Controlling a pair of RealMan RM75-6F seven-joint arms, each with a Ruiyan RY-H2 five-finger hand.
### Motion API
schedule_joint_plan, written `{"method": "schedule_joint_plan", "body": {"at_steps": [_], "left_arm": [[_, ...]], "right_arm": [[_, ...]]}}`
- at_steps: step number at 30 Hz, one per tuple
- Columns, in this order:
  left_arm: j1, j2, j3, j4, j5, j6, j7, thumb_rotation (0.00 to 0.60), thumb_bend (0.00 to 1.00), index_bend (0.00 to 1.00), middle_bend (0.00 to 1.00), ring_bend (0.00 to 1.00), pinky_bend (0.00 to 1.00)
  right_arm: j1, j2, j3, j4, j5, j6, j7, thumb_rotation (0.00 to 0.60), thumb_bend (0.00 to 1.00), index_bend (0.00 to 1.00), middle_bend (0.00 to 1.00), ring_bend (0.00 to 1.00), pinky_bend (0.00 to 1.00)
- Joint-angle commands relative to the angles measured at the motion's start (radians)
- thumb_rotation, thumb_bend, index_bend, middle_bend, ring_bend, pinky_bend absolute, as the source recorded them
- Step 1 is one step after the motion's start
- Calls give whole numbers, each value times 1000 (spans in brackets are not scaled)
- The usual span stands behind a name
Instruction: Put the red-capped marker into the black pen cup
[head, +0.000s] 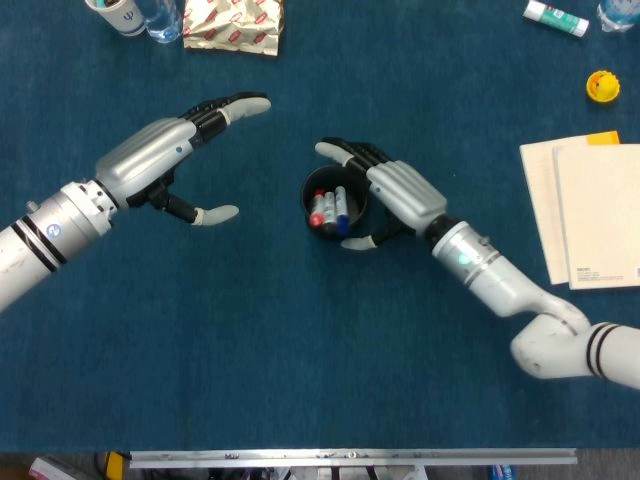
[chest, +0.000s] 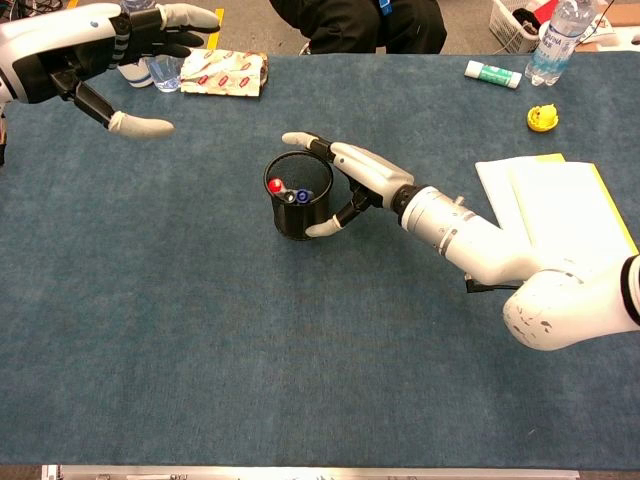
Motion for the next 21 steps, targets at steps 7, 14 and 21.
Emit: {"method": "schedule_joint_plan", "body": {"at_steps": [7,14,21], "left_arm": [[-2,-3,0,-2,-1,-6,5,600,246,0,0,0,0],[19,-12,1,10,-16,-15,193,600,246,0,0,0,0],[104,-86,-18,20,-127,17,471,600,246,79,4,0,0]], "right_arm": [[-36,134,-22,-136,3,9,-53,600,0,0,0,0,0],[-103,366,-42,-333,34,40,-184,600,0,0,61,0,0],[-163,549,-39,-508,128,47,-329,600,97,122,178,66,21]]}}
